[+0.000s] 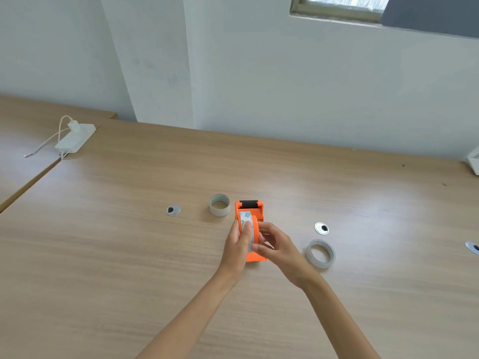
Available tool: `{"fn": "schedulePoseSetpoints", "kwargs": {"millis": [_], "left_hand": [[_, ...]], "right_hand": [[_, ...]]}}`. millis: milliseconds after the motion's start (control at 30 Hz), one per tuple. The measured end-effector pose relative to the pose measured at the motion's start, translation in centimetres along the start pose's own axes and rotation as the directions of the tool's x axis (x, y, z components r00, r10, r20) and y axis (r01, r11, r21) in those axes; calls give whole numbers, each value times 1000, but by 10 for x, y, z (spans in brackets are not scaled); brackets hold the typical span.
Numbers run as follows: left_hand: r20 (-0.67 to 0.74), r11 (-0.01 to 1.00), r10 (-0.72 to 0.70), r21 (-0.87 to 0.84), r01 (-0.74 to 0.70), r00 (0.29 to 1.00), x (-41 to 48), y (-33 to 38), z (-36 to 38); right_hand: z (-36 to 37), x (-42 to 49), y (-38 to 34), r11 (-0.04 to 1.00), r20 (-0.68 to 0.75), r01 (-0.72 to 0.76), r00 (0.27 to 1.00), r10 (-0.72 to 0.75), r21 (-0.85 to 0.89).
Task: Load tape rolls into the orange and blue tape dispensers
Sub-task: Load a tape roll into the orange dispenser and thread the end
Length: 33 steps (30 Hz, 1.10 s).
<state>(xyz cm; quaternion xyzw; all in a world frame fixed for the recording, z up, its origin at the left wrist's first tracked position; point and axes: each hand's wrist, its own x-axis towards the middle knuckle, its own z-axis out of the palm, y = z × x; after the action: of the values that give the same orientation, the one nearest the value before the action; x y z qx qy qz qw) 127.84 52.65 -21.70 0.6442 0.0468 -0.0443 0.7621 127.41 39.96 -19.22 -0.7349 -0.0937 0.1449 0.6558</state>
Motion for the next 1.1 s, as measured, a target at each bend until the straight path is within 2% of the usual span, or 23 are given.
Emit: {"fn": "schedulePoseSetpoints", "kwargs": {"millis": [133, 400, 567, 633, 767, 867, 933, 1033, 1100], "left_hand": [[27, 1000, 15, 18, -16, 1000, 0, 1, 3], [28, 1000, 25, -1, -25, 999, 6, 3, 1], [33, 999, -30, -15, 31, 999, 3, -2, 2], [26, 999, -37, -13, 37, 999, 3, -4, 2], [36, 998, -61, -19, 62, 997, 4, -4, -1], [21, 997, -72, -2, 72, 997, 7, -6, -4], [12, 998, -69, 14, 69, 998, 8, -6, -3], [-6, 998, -65, 7, 65, 998, 7, -7, 0], [8, 998, -66, 6, 66, 998, 6, -7, 1]], "right_hand": [[4, 0, 7, 997, -115, 61, 991, -66, -46], [10, 5, 9, 996, -179, 85, 980, -90, -34], [18, 19, 6, 999, -376, 42, 926, -32, 19], [21, 23, 5, 1000, -406, -1, 914, 9, 20], [19, 23, 5, 997, -367, -38, 928, 59, 63], [10, 18, 9, 992, -200, -50, 977, 73, 117], [7, 15, 12, 996, -138, -36, 989, 47, 80], [11, 15, 10, 997, -229, -20, 973, 35, 68], [16, 19, 10, 994, -326, -48, 942, 76, 94]]}}
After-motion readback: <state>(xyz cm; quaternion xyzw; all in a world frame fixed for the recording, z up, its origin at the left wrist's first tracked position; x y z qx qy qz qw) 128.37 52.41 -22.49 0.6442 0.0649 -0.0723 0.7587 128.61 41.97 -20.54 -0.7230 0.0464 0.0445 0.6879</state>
